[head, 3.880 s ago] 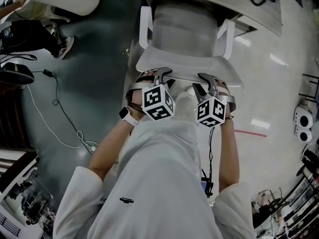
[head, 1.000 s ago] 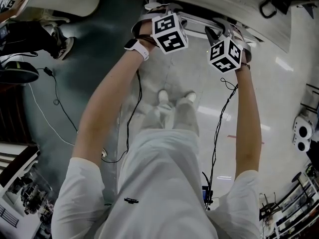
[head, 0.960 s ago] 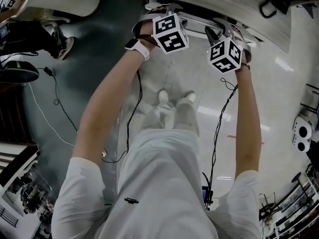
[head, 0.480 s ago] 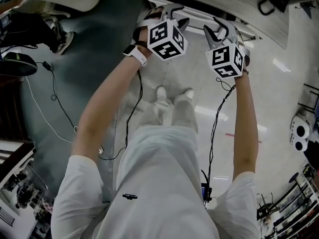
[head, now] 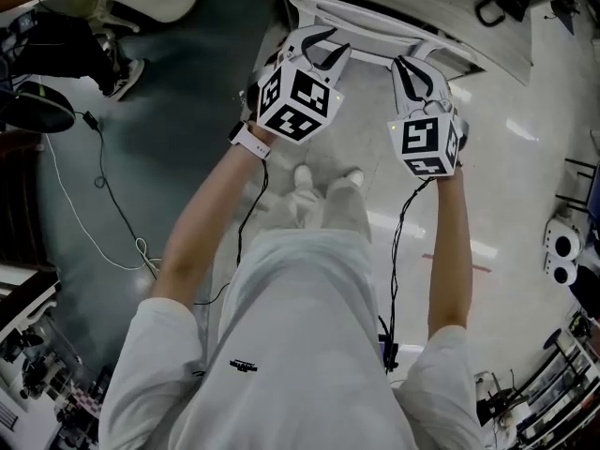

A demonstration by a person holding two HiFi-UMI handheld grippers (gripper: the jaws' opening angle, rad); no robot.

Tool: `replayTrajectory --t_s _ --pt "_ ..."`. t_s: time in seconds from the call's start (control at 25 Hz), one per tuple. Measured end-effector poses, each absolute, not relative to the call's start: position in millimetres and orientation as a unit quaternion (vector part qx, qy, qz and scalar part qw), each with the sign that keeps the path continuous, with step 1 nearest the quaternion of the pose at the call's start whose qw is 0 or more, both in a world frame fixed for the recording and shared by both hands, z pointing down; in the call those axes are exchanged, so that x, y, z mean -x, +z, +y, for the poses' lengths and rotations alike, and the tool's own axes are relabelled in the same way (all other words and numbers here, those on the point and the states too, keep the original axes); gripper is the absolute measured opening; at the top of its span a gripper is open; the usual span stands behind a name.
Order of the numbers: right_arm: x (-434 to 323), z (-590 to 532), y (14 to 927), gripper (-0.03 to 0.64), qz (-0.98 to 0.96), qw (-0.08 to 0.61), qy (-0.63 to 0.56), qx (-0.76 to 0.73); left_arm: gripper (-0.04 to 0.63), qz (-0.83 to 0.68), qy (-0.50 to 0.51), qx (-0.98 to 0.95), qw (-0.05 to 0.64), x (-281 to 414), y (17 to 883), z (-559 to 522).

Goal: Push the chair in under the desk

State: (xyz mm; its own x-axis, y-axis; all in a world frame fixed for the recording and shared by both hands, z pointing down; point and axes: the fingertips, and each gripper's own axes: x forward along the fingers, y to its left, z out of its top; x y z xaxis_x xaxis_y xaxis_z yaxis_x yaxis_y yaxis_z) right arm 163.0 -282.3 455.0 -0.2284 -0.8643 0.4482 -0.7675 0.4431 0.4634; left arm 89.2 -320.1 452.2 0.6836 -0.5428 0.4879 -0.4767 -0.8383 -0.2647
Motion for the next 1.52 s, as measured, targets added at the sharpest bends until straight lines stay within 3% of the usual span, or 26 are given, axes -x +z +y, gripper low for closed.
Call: replayTrajectory --t_s 0.2,0.32,0.84,1.52 --pt "-149.8 -245.8 427.8 0.018 -0.774 0.311 -0.071 -0.547 0.024 0.318 -0.258 0.911 0.047 -60.2 428.9 -286.2" --pt "-143.1 -225.6 410.3 0.02 -0.771 0.289 -0.063 -0.564 0.012 0.334 -0.245 0.91 0.032 -43.8 419.3 -265.8" --pt "-122.7 -154.1 343.6 0.019 -0.754 0.19 -0.05 -0.627 0.008 0.393 -0.154 0.906 -0.035 21.5 370.1 -199.3" --pt "-114.9 -92.7 333.2 0.02 -0.727 0.133 -0.045 -0.672 0.008 0.395 -0.109 0.912 -0.012 55.0 332.9 -142.1"
